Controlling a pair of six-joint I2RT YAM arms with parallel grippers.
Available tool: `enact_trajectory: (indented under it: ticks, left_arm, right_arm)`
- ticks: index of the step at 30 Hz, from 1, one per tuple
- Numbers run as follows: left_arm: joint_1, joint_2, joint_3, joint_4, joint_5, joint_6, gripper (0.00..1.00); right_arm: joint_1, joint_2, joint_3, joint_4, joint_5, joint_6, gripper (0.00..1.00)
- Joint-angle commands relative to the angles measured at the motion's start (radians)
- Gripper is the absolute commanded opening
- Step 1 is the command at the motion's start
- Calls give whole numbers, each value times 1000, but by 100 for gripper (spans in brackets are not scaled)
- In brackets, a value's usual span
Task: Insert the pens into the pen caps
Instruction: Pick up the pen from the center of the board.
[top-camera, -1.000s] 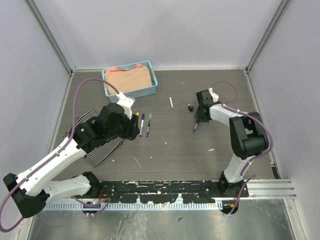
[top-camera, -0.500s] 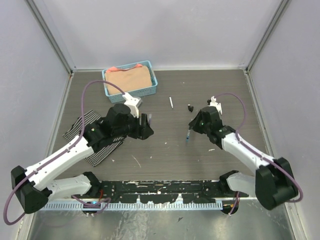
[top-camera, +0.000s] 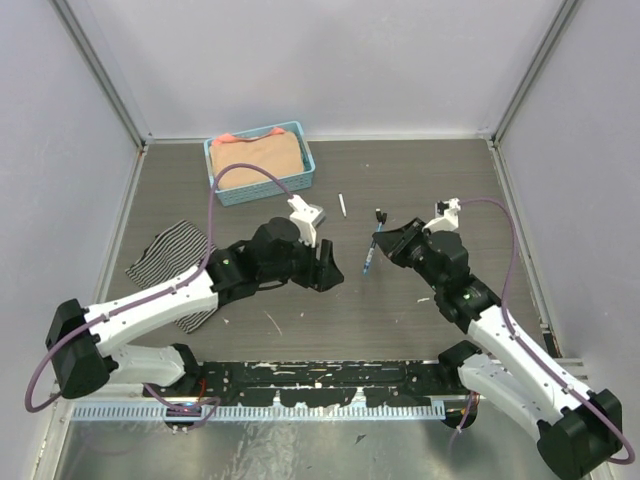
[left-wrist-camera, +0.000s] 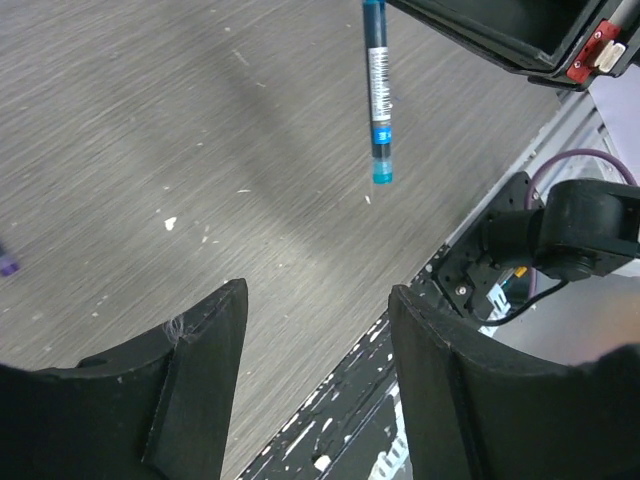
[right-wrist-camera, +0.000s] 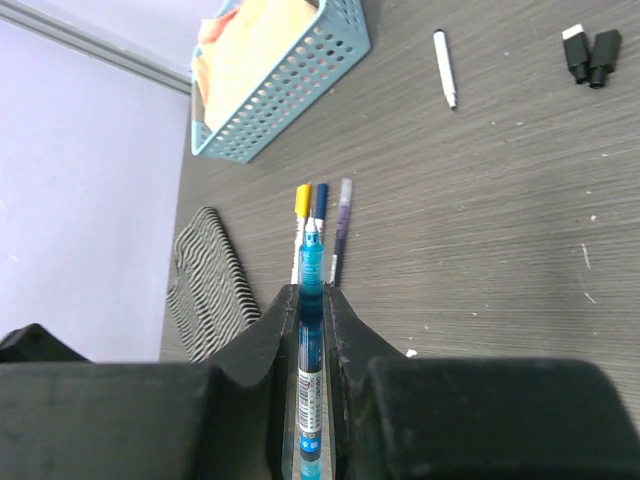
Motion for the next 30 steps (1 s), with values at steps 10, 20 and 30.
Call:
enact_trajectory:
  ticks: [10, 20, 30]
  left_arm:
    - [-56, 124, 101, 173, -16, -32, 65]
    - [-63, 193, 150, 226, 11, -53, 62]
    - [-68, 221, 171, 236, 23, -59, 45]
  right_arm:
    - [8, -111, -2, 60, -70, 82, 7]
    - [13, -149, 10, 36, -86, 103, 6]
    - [20, -151, 11, 34, -86, 110, 5]
